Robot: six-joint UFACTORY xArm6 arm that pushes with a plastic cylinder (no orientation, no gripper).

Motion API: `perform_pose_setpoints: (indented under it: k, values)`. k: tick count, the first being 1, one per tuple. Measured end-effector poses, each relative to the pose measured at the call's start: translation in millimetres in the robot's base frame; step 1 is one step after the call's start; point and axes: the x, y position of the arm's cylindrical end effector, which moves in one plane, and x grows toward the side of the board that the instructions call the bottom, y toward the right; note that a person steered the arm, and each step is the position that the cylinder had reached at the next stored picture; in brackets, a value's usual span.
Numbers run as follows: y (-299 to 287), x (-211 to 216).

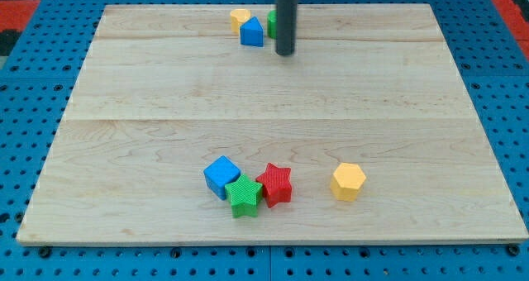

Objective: Move the hexagon towards the center of the board

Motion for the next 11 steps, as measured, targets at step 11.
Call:
perform_pose_setpoints:
  k: [11]
  values:
    - [79, 200]
